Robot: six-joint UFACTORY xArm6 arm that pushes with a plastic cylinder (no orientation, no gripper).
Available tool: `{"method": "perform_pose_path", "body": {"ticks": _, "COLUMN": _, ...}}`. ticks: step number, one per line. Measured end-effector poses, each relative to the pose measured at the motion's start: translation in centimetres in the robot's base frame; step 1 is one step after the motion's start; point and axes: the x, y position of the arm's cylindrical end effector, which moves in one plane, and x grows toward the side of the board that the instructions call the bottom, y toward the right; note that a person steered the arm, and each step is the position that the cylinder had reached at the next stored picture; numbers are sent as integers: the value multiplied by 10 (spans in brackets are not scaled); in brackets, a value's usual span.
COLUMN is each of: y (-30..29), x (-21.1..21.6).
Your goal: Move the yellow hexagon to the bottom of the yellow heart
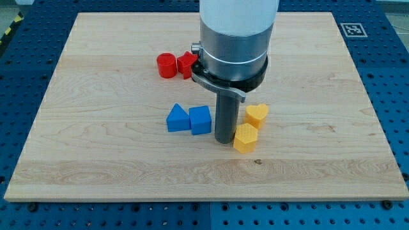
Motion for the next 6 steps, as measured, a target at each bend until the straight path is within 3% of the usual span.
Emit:
{"method": "perform_pose_path", "body": {"ticks": 4, "y": 29, "x": 16}}
{"method": "perform_pose_path", "body": {"ticks": 6, "y": 19, "x": -21}}
